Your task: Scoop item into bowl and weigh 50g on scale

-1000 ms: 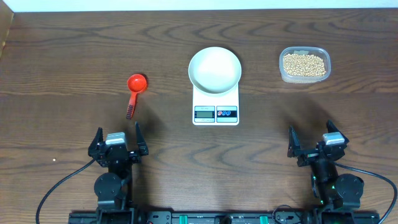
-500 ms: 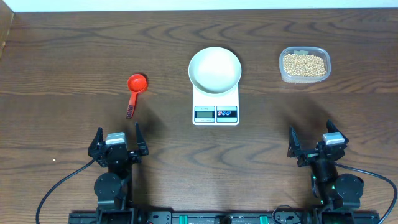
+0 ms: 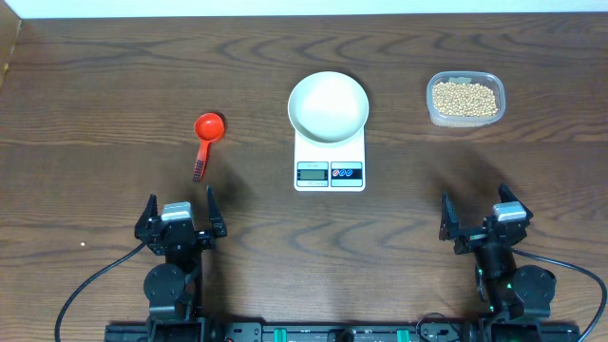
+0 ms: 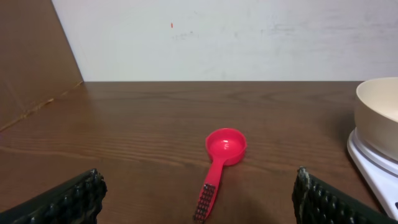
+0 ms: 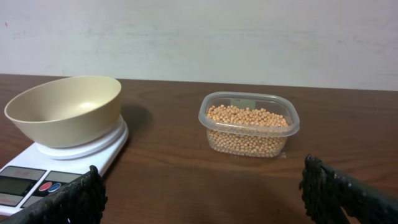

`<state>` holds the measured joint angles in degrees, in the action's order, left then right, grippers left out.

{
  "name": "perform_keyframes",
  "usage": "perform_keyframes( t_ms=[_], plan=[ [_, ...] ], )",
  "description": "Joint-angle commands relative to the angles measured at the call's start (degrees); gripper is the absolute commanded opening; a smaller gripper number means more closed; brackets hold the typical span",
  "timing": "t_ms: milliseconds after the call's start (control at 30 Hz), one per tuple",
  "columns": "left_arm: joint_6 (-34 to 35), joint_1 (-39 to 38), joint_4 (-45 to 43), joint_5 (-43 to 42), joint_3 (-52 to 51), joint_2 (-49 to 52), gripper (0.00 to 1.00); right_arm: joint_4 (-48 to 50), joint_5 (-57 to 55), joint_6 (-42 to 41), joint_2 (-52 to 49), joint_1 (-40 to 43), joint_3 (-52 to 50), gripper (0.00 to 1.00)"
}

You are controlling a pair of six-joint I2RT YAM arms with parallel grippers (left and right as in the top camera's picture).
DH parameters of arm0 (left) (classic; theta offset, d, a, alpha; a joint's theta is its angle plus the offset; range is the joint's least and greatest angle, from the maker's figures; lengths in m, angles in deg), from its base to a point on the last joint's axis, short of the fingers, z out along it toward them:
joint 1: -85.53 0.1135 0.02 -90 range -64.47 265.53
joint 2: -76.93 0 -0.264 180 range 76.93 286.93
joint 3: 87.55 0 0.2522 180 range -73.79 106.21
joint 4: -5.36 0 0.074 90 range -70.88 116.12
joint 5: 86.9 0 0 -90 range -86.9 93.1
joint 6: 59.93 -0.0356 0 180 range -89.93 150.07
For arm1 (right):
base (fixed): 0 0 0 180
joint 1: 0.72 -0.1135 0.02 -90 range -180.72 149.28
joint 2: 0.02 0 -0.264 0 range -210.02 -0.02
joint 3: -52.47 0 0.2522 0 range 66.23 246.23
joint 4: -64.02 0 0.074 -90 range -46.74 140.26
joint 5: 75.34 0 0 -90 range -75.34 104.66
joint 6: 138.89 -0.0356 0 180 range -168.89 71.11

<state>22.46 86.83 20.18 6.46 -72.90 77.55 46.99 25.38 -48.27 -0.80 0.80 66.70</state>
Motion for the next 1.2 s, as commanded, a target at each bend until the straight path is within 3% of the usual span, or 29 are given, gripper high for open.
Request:
perform_keyframes(
  t_ms=[0,900,1167],
  plan=[
    [-0.94,0.24,2.75,1.6,-0.66,-0.39,0.98,-0.15,-0.07,-0.57,0.39,-0.35,-0.15,0.99],
    [-0.92,0.24,2.75,1.6,-0.66,-0.39,0.98,-0.15,-0.07,-0.57,0.39,-0.35,-0.15,0.99],
    [-0.02,0.24,2.56,-10.36,0.07,-0.31,0.98,-0.15,-0.07,-0.57,0.39,-0.35,-0.15,0.99]
  ],
)
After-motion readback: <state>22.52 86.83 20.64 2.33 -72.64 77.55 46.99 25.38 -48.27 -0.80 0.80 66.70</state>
